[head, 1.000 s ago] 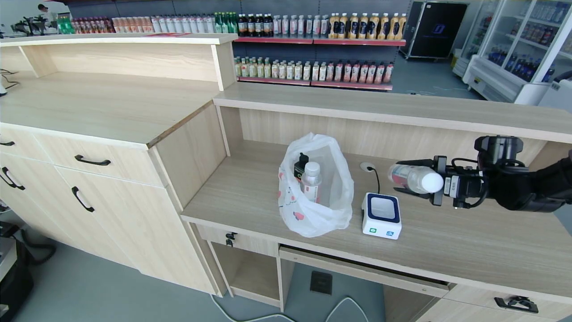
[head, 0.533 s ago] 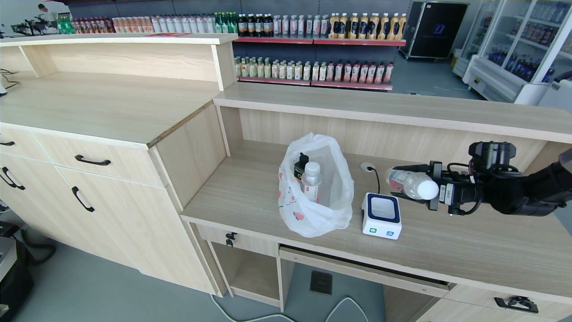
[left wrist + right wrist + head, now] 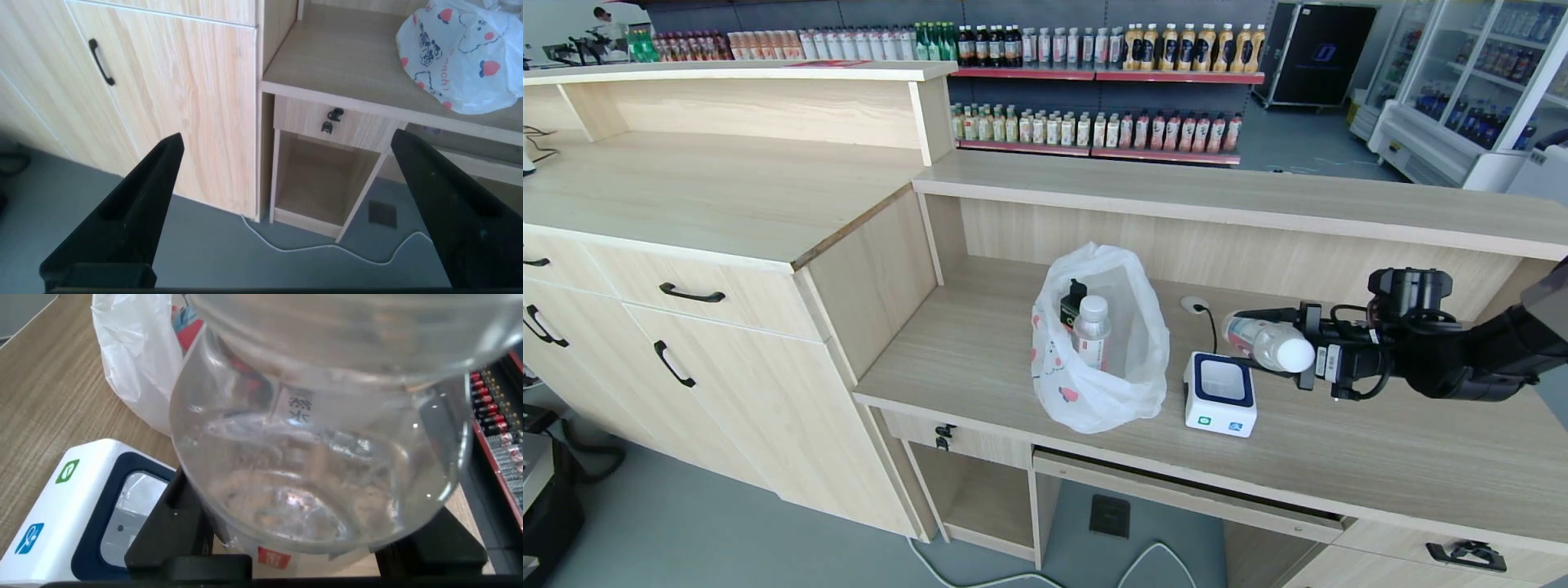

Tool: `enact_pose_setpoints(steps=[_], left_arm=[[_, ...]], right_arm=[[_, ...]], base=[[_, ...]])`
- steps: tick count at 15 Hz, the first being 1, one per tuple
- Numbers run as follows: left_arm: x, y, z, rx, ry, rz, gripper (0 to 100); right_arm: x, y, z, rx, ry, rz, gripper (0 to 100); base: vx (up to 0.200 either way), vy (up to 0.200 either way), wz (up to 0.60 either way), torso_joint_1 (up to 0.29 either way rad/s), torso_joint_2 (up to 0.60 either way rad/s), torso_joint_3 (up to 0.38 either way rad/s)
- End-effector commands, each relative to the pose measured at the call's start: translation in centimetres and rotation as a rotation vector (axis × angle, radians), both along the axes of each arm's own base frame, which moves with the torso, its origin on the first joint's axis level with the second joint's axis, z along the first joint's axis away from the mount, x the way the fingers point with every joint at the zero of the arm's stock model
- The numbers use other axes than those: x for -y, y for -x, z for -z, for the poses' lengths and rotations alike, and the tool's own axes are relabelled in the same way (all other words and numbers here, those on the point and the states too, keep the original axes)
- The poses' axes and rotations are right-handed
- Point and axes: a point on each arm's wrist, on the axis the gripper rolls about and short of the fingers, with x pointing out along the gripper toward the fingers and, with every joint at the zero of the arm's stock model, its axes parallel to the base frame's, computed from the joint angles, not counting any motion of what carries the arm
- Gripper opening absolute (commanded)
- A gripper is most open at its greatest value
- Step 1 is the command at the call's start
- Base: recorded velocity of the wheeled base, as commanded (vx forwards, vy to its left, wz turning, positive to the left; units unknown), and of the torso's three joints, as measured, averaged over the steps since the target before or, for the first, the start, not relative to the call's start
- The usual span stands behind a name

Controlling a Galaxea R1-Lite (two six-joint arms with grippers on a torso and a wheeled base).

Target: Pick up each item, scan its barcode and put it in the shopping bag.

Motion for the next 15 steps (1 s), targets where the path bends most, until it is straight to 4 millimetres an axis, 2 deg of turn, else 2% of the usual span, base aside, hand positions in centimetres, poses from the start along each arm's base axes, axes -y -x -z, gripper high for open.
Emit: enact_pose_setpoints(steps=[1, 15], left_arm=[[0.0, 0.0, 0.0, 0.000, 0.000, 0.000, 100], [0.0, 0.0, 0.0, 0.000, 0.000, -0.002, 100]], right_arm=[[-0.2, 0.0, 0.4, -0.011, -0.001, -0.005, 0], [-1.8, -0.6, 1.1, -0.015, -0.006, -0.054, 0]], base=[[0.000, 0.000, 0.00, 0.000, 0.00, 0.000], [0.000, 0.000, 0.00, 0.000, 0.00, 0.000]])
